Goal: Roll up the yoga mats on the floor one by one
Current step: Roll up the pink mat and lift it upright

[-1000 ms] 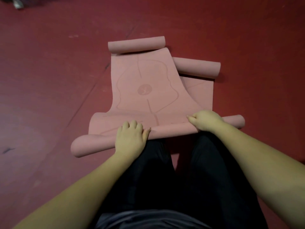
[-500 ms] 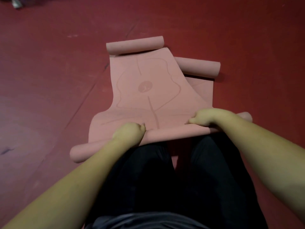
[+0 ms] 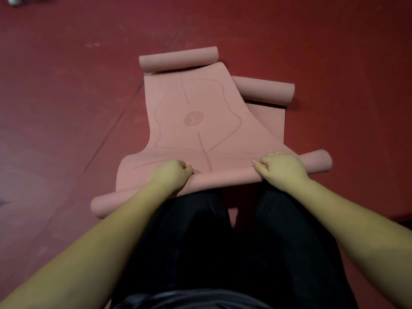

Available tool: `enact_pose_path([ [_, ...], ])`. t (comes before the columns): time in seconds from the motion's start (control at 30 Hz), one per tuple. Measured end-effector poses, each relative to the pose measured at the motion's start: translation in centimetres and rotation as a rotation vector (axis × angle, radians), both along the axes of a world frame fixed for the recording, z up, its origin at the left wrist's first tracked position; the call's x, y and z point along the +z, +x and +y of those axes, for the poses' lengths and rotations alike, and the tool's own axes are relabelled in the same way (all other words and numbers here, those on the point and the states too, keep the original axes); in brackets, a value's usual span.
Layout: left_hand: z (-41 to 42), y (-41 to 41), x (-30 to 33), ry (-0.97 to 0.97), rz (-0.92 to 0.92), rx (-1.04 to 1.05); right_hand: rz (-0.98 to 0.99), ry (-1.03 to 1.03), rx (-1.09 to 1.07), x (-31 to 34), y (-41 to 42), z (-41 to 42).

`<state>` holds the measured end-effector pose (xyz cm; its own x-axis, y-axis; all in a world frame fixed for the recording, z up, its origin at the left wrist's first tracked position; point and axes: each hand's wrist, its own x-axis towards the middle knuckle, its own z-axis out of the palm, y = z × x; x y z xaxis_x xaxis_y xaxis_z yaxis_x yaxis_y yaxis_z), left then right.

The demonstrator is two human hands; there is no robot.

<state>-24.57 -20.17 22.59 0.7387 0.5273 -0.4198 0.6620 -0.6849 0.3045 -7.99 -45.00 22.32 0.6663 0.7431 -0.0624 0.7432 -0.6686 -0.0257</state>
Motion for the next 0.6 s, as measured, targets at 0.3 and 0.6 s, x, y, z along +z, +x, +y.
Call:
enact_pose_path([
  [0.3, -2.5, -3.8, -1.0, 0.514, -0.292, -0.216, 0.197, -0.237, -0.112, 1.1, 2.2, 2.4],
  [0.6, -0.4, -1.2, 2.1, 0.464, -0.289, -0.259, 0.387, -0.369, -0.209, 4.8, 3.3, 4.1],
])
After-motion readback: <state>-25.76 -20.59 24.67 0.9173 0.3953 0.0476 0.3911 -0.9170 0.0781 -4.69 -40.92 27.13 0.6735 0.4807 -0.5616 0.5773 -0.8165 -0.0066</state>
